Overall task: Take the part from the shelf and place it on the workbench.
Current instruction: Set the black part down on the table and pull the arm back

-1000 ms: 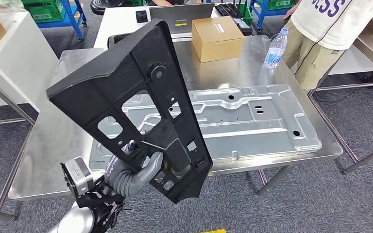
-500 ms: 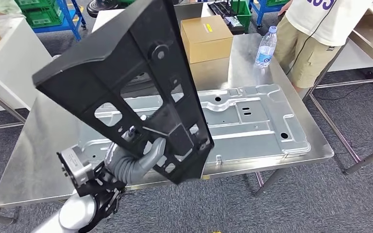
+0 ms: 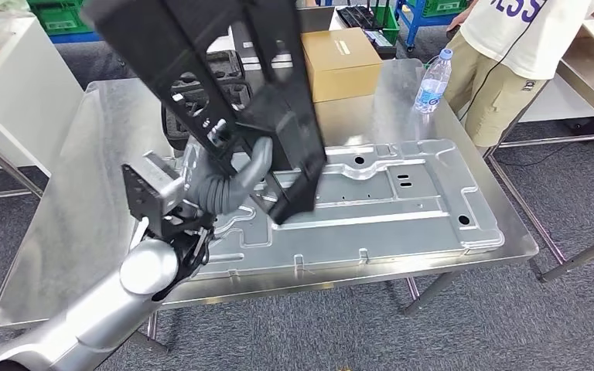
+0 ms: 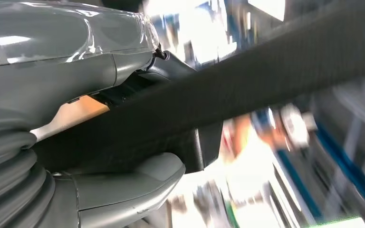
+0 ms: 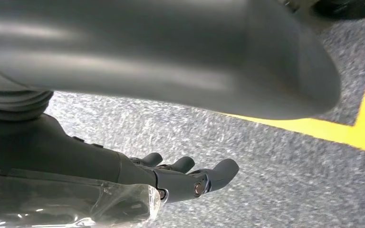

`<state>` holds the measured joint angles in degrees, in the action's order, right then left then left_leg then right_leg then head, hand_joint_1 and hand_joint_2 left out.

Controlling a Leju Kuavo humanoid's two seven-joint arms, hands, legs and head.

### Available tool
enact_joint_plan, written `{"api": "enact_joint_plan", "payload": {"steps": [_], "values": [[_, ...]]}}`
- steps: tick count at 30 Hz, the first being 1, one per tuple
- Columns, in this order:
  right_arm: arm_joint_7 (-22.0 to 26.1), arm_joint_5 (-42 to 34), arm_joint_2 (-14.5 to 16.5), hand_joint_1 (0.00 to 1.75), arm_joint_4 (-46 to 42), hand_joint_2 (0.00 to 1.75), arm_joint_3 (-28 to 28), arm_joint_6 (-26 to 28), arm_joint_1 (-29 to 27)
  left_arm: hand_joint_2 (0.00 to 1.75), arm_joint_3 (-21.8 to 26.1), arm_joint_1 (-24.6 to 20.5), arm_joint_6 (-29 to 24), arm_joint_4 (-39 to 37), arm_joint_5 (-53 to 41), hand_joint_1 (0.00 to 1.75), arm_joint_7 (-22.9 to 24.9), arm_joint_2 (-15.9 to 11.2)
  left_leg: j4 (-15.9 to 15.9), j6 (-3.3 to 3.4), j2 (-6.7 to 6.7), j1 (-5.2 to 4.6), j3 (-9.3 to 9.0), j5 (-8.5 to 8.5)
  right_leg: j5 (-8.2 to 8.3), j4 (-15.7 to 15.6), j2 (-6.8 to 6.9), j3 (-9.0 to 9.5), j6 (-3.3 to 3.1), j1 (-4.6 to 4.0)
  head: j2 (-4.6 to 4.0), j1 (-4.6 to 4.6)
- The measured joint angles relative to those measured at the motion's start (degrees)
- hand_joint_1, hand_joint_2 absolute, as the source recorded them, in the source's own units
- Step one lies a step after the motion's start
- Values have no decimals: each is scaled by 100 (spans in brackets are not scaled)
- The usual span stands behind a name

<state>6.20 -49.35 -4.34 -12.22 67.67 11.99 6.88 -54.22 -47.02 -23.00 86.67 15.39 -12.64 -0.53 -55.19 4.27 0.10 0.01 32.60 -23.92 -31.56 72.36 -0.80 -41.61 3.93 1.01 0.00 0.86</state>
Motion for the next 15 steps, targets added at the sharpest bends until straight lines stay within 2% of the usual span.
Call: {"api": "enact_joint_plan", "payload": {"steps": [1,3,4,5,8,10,11,13,14,15], "values": [[-20,27,-3,0,0,0,14,-1,3,175,-10,-73,-332,-139,-489,175,101,33,-5,-9,-5,7,-6,-9,171,-219,6,81,14,13,0,1],[-72,91,-9,0,0,0,55,-19,33,175,-45,-274,-949,-398,-1906,175,536,85,-32,-53,-17,14,-15,-43,578,-1046,27,456,35,35,0,1],[-98,129,-9,0,0,0,72,-34,58,175,-63,-395,-1151,-515,-2665,175,836,101,-51,-80,-21,7,-12,-62,700,-1373,30,604,22,36,0,-1],[-123,161,-8,0,0,0,86,-57,84,175,-80,-517,-1251,-624,-3417,175,1141,111,-66,-106,-23,-2,-6,-76,750,-1564,29,689,2,31,0,-4],[-185,245,-4,0,0,0,132,-112,156,175,-179,-831,-1042,-960,-5363,175,1992,142,-70,-166,-21,-7,7,-96,747,-1622,16,707,-98,18,0,-11],[-198,292,-1,0,0,0,163,-137,209,175,-271,-980,-692,-1161,-6428,175,2387,161,-293,-224,-20,7,110,-242,755,-1637,16,717,-169,43,0,-22],[-198,308,-1,0,0,0,172,-147,231,175,-314,-1025,-539,-1248,-6786,175,2490,168,-592,-253,-19,18,251,-394,756,-1642,16,722,-194,56,0,-28],[-198,322,-7,0,0,0,183,-160,256,175,-396,-1062,-341,-1400,-7154,175,2561,185,-1435,-297,-19,39,660,-725,749,-1641,12,723,-220,59,0,-39],[-198,326,-8,0,0,0,192,-163,259,175,-442,-1073,-237,-1477,-7235,175,2570,194,-1750,-309,-18,47,834,-802,747,-1640,9,725,-221,58,0,-39],[-198,335,-9,0,0,0,204,-169,259,175,-489,-1084,-80,-1559,-7295,175,2576,209,-1848,-310,-18,51,913,-766,743,-1639,4,730,-220,59,0,-40]]}}
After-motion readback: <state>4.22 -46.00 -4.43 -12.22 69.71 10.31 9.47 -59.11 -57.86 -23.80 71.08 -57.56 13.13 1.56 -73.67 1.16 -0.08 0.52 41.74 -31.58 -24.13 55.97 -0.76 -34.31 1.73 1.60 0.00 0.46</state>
